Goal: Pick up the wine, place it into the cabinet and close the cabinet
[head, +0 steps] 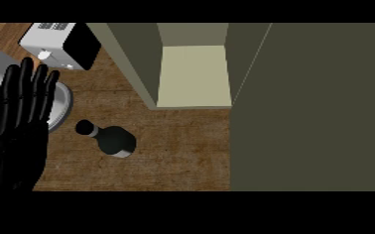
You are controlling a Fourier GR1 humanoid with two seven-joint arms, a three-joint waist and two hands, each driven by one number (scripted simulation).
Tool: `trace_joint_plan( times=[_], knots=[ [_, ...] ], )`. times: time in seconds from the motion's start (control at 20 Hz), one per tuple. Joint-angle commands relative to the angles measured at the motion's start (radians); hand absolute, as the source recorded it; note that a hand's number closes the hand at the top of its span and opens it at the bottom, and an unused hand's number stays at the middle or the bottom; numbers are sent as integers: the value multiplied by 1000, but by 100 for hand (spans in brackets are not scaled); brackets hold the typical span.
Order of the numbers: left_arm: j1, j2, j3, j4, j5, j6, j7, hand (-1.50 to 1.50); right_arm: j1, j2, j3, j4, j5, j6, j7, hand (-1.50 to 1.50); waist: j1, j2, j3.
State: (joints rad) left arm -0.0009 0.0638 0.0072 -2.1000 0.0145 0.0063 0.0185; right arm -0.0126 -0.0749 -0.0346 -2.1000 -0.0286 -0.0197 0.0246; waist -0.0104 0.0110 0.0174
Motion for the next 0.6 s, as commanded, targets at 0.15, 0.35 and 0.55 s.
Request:
trace_joint_plan(
  times=[0.15, 0.35, 0.55],
  knots=[
    [78, 84, 41, -7, 185, -200, -68, -150, 109, 13, 56, -67, 27, 32, -31, -150, 10, -13, -18],
    [156, 30, -5, 21, 340, -235, 13, -150, 144, -43, 153, -119, -57, 165, 53, -150, 15, -14, -19],
    [254, 97, 69, -99, 493, -281, 105, -150, 172, -51, 201, -320, -78, 139, 230, -150, 18, -18, -19]
  ],
)
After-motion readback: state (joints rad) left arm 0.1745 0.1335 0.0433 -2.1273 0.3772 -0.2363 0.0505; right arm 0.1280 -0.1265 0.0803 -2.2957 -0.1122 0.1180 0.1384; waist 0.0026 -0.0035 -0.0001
